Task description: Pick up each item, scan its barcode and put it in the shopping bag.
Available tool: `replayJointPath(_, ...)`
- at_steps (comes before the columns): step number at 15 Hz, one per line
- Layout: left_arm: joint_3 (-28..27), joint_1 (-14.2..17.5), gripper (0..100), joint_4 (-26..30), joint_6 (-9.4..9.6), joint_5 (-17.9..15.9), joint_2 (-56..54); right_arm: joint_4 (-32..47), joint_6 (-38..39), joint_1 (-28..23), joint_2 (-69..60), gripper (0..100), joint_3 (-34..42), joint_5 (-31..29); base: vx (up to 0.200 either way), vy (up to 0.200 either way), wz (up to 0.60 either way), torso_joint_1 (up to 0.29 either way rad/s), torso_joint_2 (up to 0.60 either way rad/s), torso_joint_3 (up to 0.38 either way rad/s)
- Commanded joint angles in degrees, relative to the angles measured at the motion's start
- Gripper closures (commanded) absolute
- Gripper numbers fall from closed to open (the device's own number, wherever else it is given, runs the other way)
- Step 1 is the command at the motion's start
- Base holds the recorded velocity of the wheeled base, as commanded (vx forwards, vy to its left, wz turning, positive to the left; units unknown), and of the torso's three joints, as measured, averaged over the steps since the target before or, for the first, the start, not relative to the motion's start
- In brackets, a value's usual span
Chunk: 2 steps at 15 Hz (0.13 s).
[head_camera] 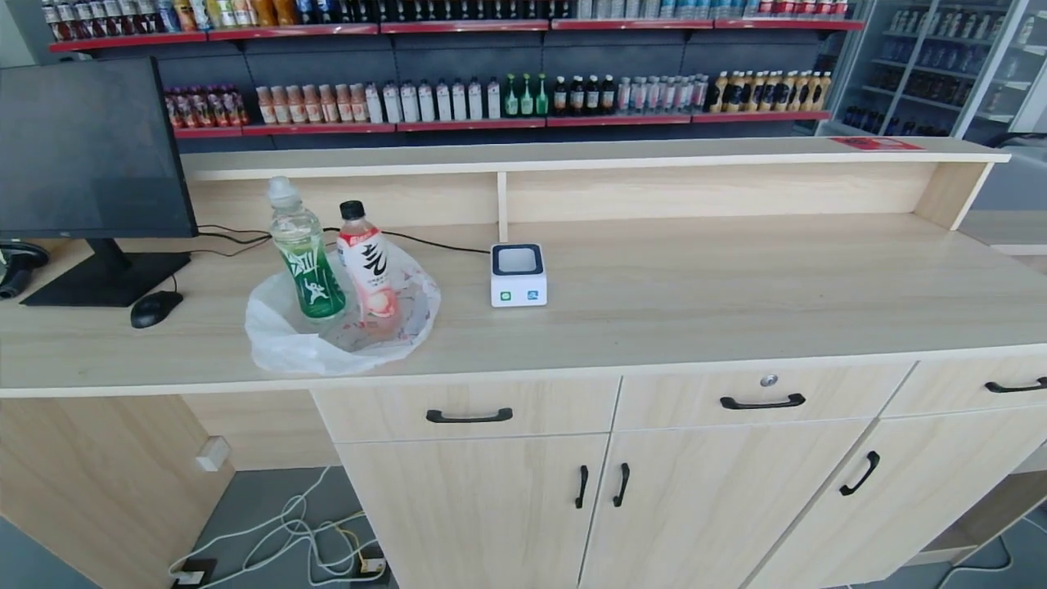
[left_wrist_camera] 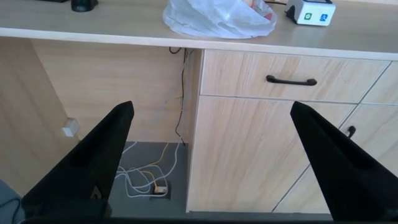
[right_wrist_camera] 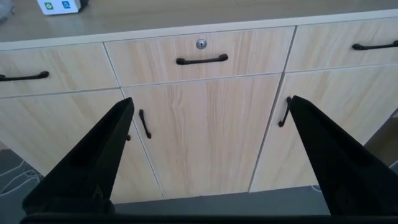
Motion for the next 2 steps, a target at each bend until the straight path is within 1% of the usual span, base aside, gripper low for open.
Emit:
replayJointPath(1,0.0,0.0,0,0.0,-0.03,0.0,0.0,0.0,0.0,0.0,0.2,0,0.0,0.0,0.0,0.0,0.0,0.0,0.0,0.0)
replayJointPath(2,0.0,0.0,0,0.0,-0.03,0.0,0.1,0.0,0.1,0.0,0.1,0,0.0,0.0,0.0,0.0,0.0,0.0,0.0,0.0)
